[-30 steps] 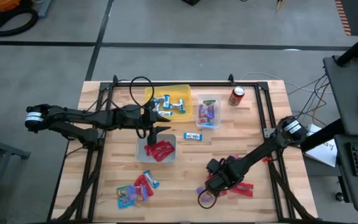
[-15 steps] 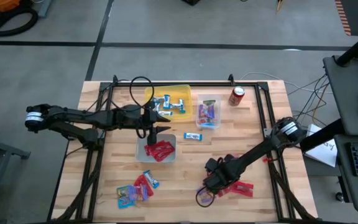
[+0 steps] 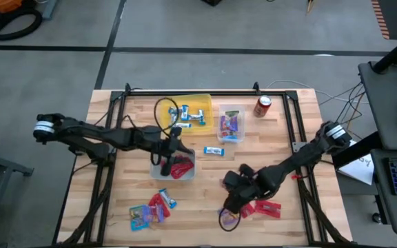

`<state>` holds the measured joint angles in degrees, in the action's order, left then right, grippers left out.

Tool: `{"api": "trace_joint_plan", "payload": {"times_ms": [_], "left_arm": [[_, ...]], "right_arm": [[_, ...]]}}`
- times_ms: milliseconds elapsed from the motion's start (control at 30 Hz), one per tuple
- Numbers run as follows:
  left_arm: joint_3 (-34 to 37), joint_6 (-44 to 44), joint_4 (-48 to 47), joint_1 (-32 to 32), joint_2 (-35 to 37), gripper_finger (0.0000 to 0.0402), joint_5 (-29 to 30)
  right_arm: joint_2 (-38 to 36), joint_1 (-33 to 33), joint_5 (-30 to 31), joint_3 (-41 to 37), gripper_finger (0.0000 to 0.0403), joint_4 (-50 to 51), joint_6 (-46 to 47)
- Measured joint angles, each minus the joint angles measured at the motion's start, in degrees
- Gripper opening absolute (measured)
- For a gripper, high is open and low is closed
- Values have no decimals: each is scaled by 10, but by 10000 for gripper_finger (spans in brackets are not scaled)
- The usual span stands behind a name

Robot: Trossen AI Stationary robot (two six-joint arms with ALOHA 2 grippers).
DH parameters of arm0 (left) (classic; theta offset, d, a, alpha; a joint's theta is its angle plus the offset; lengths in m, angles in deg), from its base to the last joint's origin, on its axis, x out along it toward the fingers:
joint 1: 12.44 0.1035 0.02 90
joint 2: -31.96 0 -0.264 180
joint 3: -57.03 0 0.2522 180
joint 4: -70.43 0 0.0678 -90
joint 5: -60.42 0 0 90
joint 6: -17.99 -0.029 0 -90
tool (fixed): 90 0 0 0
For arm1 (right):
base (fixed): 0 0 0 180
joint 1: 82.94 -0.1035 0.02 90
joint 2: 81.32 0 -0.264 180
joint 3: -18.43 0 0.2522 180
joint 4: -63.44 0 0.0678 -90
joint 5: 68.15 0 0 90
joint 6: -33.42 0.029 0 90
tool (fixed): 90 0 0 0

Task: Sort candy
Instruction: Put the red candy into the gray bin

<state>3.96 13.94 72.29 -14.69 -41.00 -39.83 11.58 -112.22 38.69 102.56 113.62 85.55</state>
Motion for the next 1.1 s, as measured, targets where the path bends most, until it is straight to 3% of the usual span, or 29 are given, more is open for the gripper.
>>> {"api": "trace_joint_plan", "payload": {"times_ms": [267,467,600,733,900,1100], "left_arm": [[-2,1,134,-30,-79,125,-72],[-4,-8,158,-34,-117,125,-149],[-4,3,158,-34,-128,125,-147],[-4,12,159,-34,-133,125,-108],[-4,15,158,-34,-134,119,-102],[-4,15,151,-34,-134,65,-91]], "right_arm": [[-15,36,-4,-1,13,-206,-219],[-15,75,-39,-1,13,-229,-281],[-15,100,-67,-1,13,-233,-306],[-15,116,-70,-1,13,-235,-318],[-15,124,-69,-1,13,-234,-319],[-15,124,-65,0,33,-234,-315]]}}
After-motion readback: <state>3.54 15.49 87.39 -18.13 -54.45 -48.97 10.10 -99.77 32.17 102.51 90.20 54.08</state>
